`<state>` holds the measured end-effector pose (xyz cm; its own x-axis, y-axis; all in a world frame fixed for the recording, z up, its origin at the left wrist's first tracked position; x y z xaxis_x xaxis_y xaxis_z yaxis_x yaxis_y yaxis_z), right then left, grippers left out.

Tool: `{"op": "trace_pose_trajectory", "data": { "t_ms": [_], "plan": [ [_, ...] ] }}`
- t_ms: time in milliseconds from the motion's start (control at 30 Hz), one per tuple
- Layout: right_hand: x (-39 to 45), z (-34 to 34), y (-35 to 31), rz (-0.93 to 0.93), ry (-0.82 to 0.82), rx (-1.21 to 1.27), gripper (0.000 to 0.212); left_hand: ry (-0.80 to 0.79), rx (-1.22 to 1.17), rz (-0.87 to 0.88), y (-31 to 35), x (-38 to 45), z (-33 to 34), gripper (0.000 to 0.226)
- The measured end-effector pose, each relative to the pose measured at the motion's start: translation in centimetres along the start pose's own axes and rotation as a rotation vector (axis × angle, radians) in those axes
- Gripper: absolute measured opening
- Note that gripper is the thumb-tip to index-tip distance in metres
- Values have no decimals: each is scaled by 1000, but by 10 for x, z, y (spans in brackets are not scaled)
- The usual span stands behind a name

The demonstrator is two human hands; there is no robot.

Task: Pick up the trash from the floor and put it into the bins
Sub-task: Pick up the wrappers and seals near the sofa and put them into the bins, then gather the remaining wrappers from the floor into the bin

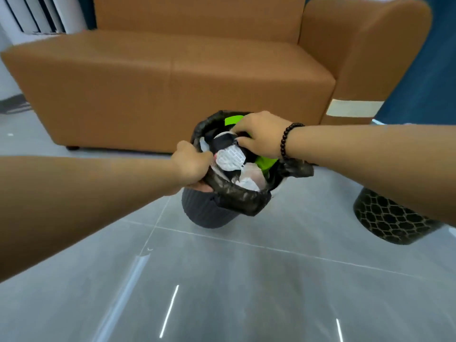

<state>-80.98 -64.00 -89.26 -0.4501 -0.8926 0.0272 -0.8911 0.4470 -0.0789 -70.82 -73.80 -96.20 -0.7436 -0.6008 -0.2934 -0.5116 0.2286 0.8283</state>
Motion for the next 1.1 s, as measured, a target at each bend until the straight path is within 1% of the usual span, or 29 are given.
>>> {"op": "trace_pose_trajectory", "data": {
  "t_ms": [33, 100, 133, 200, 267, 333, 367, 400, 433, 467, 533, 567, 667, 800, 867, 933, 967, 1033, 1100],
  "plan": [
    [-4, -6, 5, -15, 55, 44, 30, -17, -64, -15, -1, -3, 7, 33],
    [-17, -22, 21, -41, 147, 154, 47, -38, -112, -27, 9, -10, 23, 19],
    [-24, -29, 27, -45, 163, 195, 50, -35, -121, -24, 14, -15, 30, 19],
    [-40, -38, 53, -10, 141, 227, 43, -34, -127, -1, 34, -23, 49, 21],
    [-62, -46, 85, 26, 123, 265, 30, -73, -103, 42, 62, -32, 75, 17],
    [-86, -55, 115, 47, 161, 388, 23, -122, -80, 72, 90, -40, 97, 24],
    [-97, -60, 129, 42, 182, 440, 21, -140, -81, 80, 106, -42, 107, 28],
    [-103, -62, 133, 12, 196, 469, 20, -156, -68, 81, 115, -43, 111, 27],
    [-107, -66, 144, -18, 188, 478, 19, -165, -66, 76, 127, -42, 118, 21],
    [-109, -70, 153, -49, 184, 460, 19, -150, -58, 70, 140, -41, 122, 15],
    [-108, -88, 177, -64, 203, 401, 24, -133, -56, 74, 170, -40, 132, 18],
    [-110, -103, 195, -64, 241, 382, 25, -132, -54, 90, 192, -40, 140, 19],
    [-126, -150, 239, -81, 365, 364, 25, -57, -16, 168, 257, -43, 150, 23],
    [-164, -211, 301, -75, 440, 141, 31, 38, 10, 297, 365, -49, 187, 32],
    [-182, -235, 337, -24, 411, 140, 39, 119, -31, 336, 410, -54, 205, 21],
    [-204, -261, 380, 31, 389, 181, 48, 92, -36, 371, 458, -57, 235, 10],
    [-215, -272, 399, 51, 380, 196, 50, 72, -47, 388, 478, -59, 251, 9],
    [-243, -293, 436, 90, 420, 229, 50, 45, -83, 400, 513, -62, 286, 8],
    [-265, -307, 462, 115, 468, 219, 47, 5, -132, 394, 534, -67, 320, 4]
  ]
}}
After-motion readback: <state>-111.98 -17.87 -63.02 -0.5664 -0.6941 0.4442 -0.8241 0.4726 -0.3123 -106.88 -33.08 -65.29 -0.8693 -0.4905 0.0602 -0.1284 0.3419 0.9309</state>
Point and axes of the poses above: each hand's wrist, its own x-axis towards the middle knuckle, its own z-axis out of the palm, y = z × x, the point moved 7 cm from there along x, towards the middle knuckle, and after that the axes turned 6 degrees about x, right-handed, at the moved point
